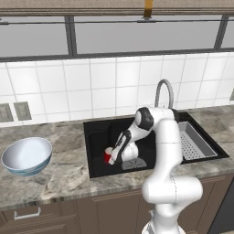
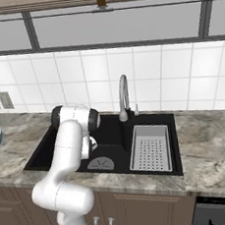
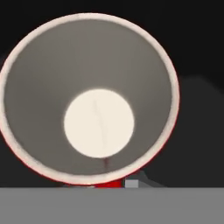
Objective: Pick the mug and place it in the sink. Pick the bowl and place it in the open cabinet and then close the cabinet.
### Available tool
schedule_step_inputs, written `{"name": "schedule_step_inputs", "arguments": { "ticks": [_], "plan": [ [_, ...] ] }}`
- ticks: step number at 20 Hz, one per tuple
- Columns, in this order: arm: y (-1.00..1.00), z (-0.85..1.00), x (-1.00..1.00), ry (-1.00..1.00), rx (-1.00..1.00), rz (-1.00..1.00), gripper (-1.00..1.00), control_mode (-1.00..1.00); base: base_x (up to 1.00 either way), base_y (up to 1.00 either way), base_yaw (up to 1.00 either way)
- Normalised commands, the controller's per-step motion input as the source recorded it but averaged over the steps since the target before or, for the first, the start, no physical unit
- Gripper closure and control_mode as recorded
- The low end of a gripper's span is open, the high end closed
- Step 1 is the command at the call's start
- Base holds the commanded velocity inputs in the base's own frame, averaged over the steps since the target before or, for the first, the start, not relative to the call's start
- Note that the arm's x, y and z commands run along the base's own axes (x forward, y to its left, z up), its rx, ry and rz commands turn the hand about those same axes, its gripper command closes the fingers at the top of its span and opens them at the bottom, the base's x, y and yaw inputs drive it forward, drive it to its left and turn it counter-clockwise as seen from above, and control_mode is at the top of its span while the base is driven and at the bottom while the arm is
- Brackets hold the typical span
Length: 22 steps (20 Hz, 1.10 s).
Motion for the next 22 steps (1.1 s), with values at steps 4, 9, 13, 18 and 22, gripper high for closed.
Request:
{"name": "schedule_step_inputs", "arguments": {
  "ticks": [4, 9, 13, 18, 22],
  "plan": [
    [0.21, -0.02, 0.45, 0.09, 0.00, -0.01, 1.00, -1.00, 0.00, 0.00, 0.00],
    [0.16, -0.28, 0.35, 0.05, 0.00, 0.00, 1.00, -1.00, 0.00, 0.00, 0.00],
    [0.24, -0.49, 0.25, 0.02, 0.00, 0.00, -1.00, -1.00, 0.00, 0.00, 0.00],
    [0.14, -0.12, 0.09, 0.00, 0.00, 0.00, -1.00, -1.00, 0.00, 0.00, 0.00],
    [0.08, 0.25, 0.00, 0.07, 0.00, 0.00, -1.00, -1.00, 0.00, 0.00, 0.00]
  ]
}}
